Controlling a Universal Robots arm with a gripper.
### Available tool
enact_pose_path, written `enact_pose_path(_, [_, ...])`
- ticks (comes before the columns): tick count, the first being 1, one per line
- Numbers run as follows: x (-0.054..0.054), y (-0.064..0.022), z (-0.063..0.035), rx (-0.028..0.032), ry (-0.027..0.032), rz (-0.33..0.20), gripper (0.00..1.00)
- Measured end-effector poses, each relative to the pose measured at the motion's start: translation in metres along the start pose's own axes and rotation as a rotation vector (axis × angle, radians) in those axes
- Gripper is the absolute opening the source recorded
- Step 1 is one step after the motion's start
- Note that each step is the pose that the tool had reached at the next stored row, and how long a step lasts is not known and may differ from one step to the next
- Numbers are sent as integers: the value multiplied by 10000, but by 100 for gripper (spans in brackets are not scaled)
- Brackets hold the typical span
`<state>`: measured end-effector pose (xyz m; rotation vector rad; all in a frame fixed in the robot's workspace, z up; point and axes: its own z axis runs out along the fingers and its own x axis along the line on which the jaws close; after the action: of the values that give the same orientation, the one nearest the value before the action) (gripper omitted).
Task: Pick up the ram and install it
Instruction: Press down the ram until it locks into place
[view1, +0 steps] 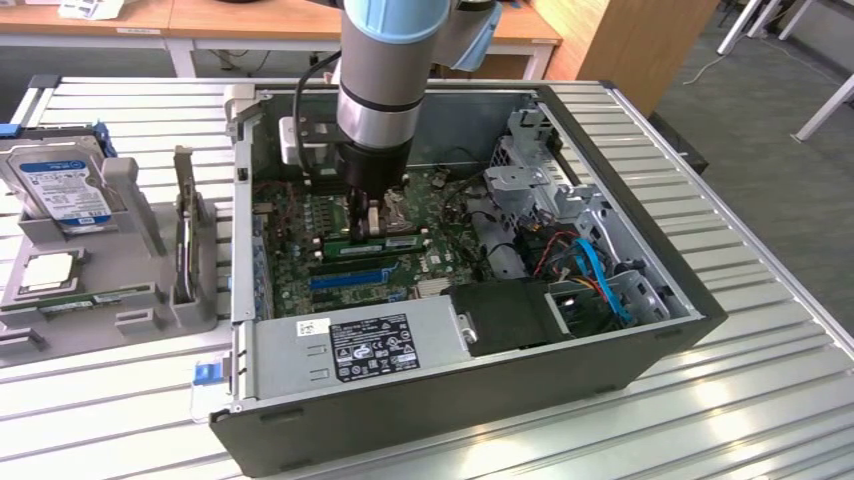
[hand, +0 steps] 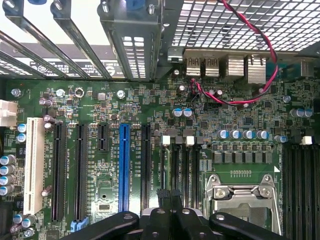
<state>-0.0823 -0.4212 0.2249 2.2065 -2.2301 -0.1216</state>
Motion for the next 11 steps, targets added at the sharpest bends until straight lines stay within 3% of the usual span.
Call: enact_pose_path(11, [2,-1,12,-1,1,0,10])
